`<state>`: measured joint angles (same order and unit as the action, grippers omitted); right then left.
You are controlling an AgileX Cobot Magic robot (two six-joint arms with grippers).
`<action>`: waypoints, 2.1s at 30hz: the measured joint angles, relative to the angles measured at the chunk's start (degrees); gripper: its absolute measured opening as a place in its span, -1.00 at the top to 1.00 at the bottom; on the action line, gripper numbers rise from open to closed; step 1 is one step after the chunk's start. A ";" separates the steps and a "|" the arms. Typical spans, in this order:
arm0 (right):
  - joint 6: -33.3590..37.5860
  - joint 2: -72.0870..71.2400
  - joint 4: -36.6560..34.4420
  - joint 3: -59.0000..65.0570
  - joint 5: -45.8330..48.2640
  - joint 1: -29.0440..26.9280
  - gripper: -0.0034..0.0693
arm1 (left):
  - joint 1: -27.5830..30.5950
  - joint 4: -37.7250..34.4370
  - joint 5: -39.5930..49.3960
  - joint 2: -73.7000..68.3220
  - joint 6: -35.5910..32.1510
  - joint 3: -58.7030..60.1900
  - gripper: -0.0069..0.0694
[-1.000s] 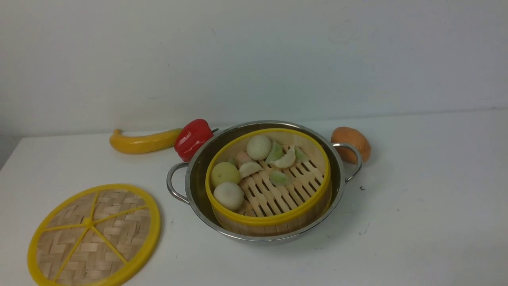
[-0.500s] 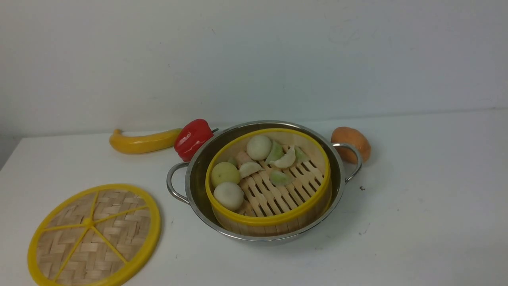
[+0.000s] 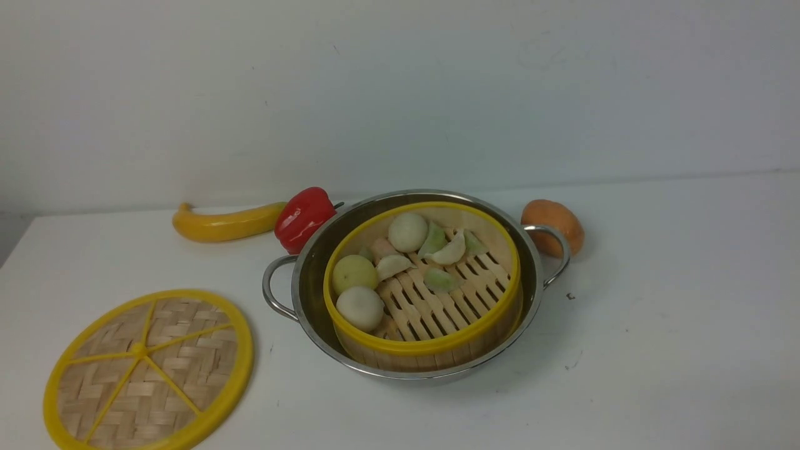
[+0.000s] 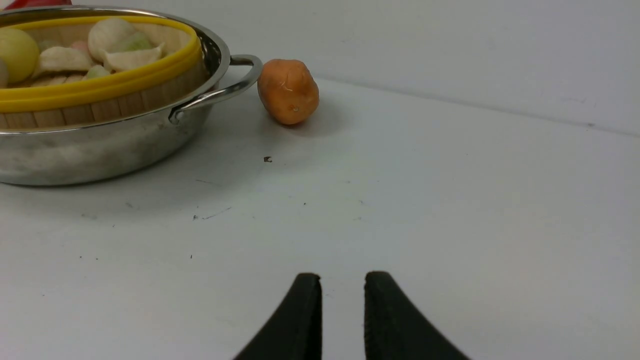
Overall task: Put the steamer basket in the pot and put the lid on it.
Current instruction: Use the left arm to lift the lid of the steamer
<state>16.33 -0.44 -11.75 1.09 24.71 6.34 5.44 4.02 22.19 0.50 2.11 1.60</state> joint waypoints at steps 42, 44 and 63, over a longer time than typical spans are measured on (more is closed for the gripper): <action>0.00 0.00 0.00 0.00 0.00 0.00 0.49 | 0.00 -25.65 -12.81 0.00 5.72 -1.56 -0.17; 0.00 0.00 0.00 0.00 0.00 0.00 0.49 | 0.00 -26.17 -6.92 0.00 5.72 -5.16 -0.17; 0.00 0.00 0.00 0.00 -0.05 0.00 0.44 | 0.00 -25.80 41.09 -34.68 -5.37 -48.48 -0.17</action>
<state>16.33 -0.44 -11.75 1.09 24.65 6.34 5.44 -21.78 63.28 -34.19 -3.26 -46.88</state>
